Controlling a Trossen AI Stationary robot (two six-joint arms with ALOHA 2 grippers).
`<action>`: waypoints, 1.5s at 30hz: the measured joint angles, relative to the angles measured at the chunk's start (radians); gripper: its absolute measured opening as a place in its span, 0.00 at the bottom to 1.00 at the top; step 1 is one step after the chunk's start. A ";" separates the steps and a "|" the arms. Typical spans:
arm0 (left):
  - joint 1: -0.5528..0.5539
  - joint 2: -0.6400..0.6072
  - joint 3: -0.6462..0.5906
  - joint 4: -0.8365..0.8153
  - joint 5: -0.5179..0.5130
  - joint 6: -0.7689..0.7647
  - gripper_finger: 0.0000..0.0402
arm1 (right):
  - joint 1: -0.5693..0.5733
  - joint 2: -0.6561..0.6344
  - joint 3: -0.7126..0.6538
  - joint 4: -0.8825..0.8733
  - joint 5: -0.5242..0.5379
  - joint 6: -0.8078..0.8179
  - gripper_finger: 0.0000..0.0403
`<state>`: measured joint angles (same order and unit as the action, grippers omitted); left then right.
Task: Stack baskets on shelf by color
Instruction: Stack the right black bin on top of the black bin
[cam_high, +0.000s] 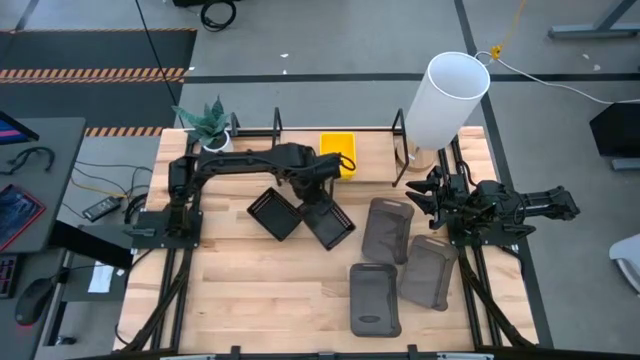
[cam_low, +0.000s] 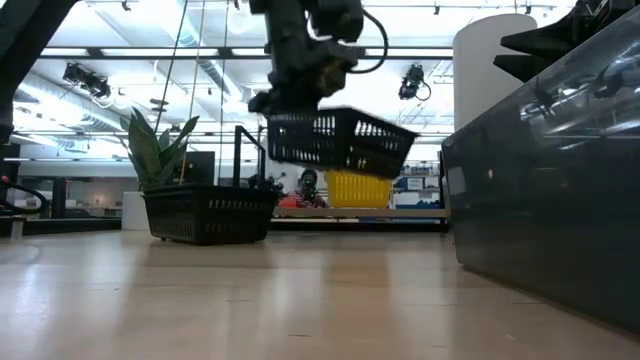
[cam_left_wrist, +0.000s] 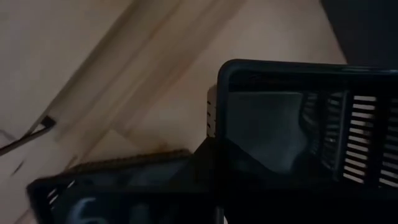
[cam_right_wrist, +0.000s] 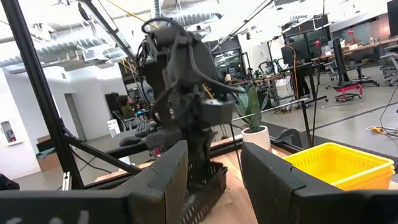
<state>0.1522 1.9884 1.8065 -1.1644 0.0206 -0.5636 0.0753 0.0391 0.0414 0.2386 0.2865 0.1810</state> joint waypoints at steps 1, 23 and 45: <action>-0.004 0.000 0.013 -0.018 -0.001 0.000 0.03 | 0.000 0.000 0.000 0.000 0.000 0.000 0.39; -0.144 -0.071 0.050 -0.260 -0.252 -0.063 0.03 | 0.000 0.000 0.000 0.001 0.000 0.000 0.39; -0.106 -0.214 -0.164 -0.376 -0.377 -0.150 0.03 | 0.000 0.000 0.000 0.014 -0.001 0.000 0.39</action>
<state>0.0466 1.7742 1.6425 -1.5409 -0.3560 -0.7135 0.0753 0.0391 0.0414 0.2531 0.2859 0.1814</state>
